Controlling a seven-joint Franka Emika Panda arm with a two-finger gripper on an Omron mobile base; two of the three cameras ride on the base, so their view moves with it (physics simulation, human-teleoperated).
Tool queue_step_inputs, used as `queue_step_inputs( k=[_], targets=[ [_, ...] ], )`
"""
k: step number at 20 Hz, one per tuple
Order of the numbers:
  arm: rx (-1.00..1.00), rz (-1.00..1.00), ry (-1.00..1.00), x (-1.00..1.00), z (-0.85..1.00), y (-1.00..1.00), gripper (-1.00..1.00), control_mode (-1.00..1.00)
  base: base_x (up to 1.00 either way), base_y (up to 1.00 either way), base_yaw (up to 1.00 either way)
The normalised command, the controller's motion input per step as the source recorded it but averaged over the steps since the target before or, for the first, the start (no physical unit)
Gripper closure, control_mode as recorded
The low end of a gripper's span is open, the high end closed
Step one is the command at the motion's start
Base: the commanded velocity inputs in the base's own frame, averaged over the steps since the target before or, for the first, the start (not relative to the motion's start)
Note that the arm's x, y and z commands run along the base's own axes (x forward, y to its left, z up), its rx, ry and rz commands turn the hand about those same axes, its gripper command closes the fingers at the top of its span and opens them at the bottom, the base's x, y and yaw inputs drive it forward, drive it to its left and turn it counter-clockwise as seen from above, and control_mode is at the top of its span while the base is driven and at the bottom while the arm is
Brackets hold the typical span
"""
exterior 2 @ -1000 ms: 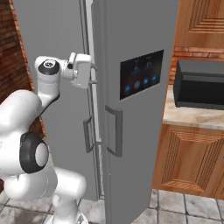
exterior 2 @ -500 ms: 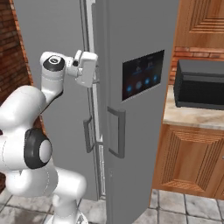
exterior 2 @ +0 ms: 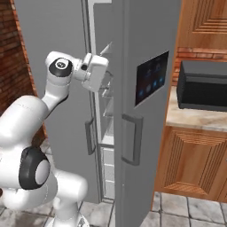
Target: Open the fridge, grab two sodas, and place both sodas inside the bowl with ice on the dining counter.
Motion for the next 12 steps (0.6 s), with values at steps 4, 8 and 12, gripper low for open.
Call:
queue_step_inputs(
  k=[4,8,12],
  targets=[
    [0.04,0.00,-0.05,-0.41,0.00,-0.83,-1.00,-1.00,0.00,0.00,0.00],
    [0.01,0.00,-0.06,-0.30,0.00,-0.81,-1.00,-1.00,0.00,0.00,0.00],
    [0.00,0.00,-0.08,-0.07,0.00,-0.71,-1.00,-1.00,0.00,0.00,0.00]
  ],
)
